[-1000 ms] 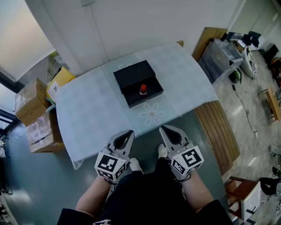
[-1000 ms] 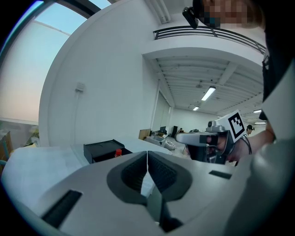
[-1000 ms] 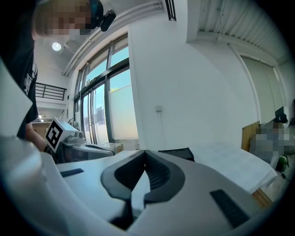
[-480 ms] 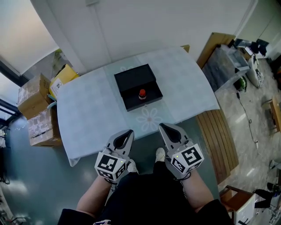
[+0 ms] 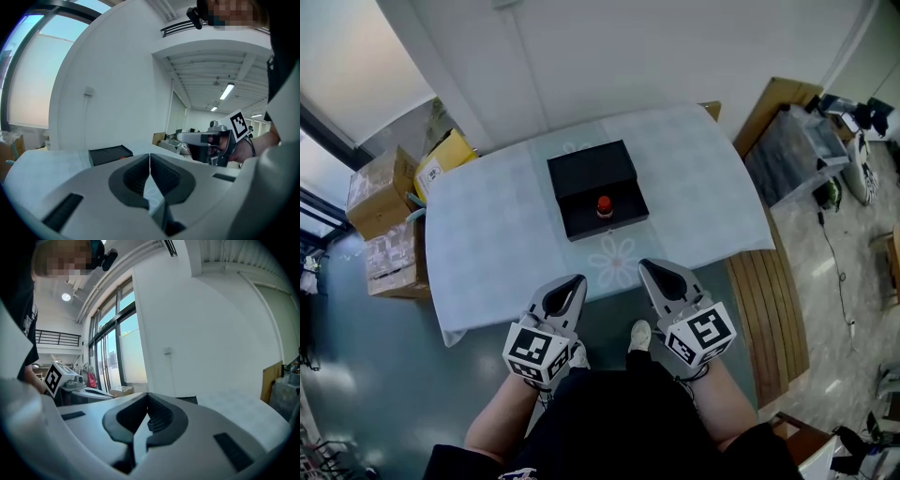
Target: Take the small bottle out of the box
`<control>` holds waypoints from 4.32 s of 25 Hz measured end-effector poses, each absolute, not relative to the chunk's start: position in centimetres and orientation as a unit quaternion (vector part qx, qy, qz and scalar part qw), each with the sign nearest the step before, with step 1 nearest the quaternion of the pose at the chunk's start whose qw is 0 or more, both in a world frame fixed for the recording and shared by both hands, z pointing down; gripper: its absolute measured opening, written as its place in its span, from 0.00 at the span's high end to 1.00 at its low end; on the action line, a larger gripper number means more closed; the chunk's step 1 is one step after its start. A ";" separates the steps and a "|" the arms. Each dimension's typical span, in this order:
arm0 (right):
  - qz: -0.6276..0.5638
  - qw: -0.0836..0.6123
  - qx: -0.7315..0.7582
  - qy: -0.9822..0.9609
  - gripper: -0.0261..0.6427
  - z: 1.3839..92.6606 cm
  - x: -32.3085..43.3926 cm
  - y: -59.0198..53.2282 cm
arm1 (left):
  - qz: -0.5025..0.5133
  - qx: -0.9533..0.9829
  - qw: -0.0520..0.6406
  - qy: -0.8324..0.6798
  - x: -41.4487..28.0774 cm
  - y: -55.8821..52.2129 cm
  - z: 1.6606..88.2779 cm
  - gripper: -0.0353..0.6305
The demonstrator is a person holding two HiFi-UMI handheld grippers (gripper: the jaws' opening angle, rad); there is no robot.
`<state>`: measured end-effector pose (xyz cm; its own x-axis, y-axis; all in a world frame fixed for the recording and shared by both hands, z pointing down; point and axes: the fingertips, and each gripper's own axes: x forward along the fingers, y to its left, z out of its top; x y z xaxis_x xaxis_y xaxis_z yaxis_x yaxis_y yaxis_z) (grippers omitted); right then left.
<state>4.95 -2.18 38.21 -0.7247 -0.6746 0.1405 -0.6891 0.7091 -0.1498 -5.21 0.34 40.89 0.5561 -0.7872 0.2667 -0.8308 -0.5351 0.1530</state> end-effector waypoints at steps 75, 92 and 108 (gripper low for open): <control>0.184 0.085 0.303 -0.931 0.93 45.9 8.4 -17.0 | 0.131 0.808 0.082 -0.568 -2.2 -16.9 49.1 0.65; 0.221 0.123 0.324 -0.912 0.93 50.7 7.8 -19.1 | 0.132 0.820 0.082 -0.552 -2.2 -22.3 55.2 0.64; 0.237 0.135 0.309 -0.911 0.93 52.7 6.0 -18.2 | 0.171 0.808 0.079 -0.559 -2.2 -23.1 56.5 0.64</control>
<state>6.03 -18.25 52.68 -0.7726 -0.4995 0.3919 -0.6273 0.6961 -0.3493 -2.24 -23.05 56.50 0.3172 -0.8760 0.3633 -0.9296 -0.3630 -0.0638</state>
